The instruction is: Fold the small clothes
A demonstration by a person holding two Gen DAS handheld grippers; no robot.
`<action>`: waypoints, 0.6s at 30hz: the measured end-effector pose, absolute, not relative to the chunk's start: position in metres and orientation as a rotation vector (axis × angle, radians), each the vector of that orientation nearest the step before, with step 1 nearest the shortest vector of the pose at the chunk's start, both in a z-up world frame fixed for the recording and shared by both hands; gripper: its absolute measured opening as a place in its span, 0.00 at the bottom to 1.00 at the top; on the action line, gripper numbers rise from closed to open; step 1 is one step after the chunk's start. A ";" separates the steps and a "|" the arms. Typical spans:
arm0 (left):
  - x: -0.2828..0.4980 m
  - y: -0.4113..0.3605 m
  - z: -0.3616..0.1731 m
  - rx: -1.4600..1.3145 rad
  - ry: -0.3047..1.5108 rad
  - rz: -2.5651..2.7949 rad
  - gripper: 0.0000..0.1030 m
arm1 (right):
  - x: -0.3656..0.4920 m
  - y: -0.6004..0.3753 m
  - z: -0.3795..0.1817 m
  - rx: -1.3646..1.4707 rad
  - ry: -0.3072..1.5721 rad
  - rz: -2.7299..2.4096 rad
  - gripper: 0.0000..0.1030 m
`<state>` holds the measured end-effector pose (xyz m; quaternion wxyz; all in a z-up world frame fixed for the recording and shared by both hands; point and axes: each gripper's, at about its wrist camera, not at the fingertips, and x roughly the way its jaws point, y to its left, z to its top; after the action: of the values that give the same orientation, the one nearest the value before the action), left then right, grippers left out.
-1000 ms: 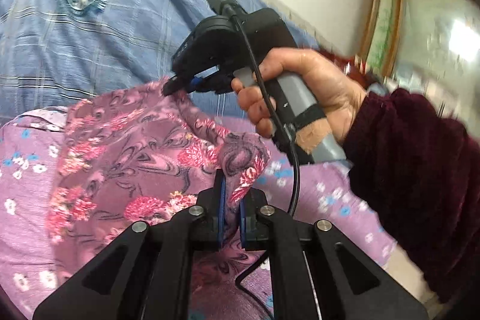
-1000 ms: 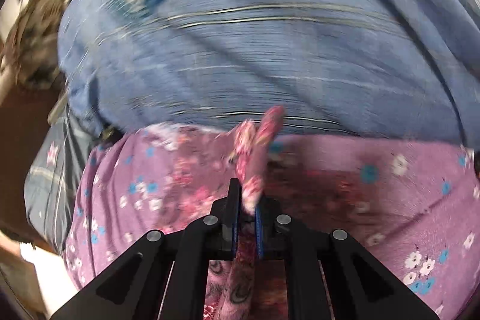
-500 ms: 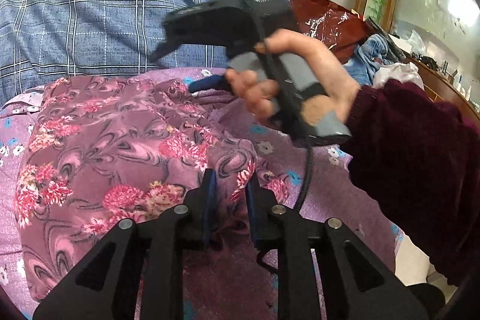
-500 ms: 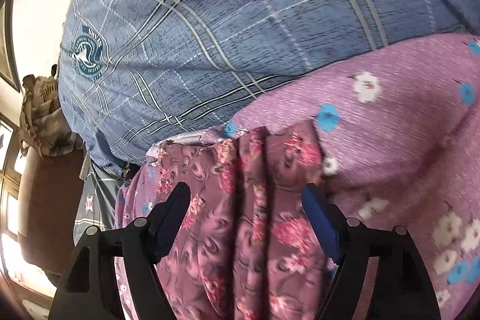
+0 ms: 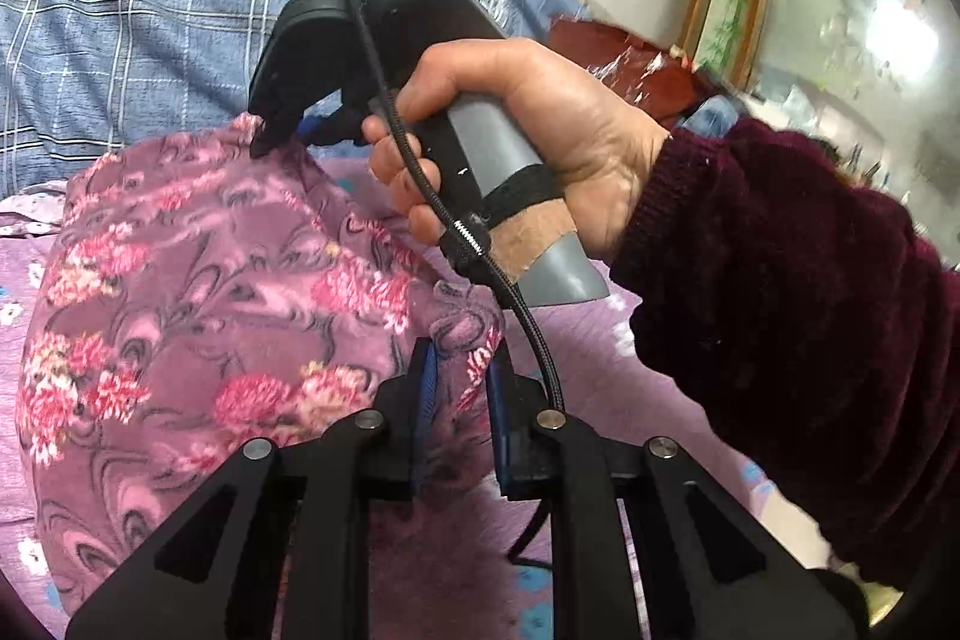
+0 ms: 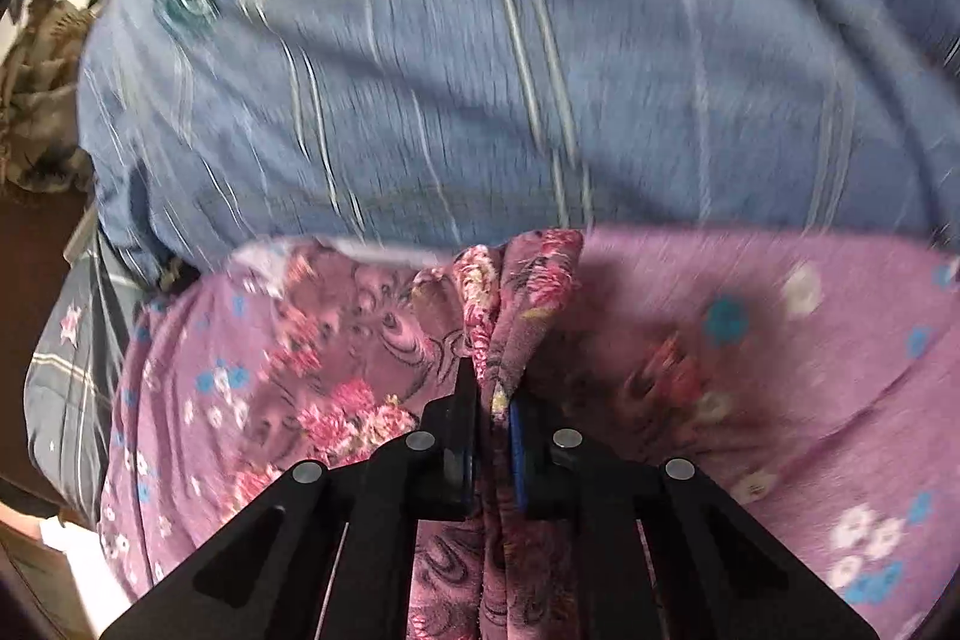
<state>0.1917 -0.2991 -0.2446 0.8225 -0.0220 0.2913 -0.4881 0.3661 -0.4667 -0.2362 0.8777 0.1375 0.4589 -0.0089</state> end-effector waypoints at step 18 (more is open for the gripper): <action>0.180 -0.246 -0.199 0.102 0.566 -1.135 0.72 | 0.273 -0.529 -0.241 0.494 0.856 -0.150 0.36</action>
<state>0.1802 -0.2462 -0.1988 0.8045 0.0475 0.2644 -0.5298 0.2731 -0.5291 -0.2409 0.8778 0.2366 0.4102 -0.0721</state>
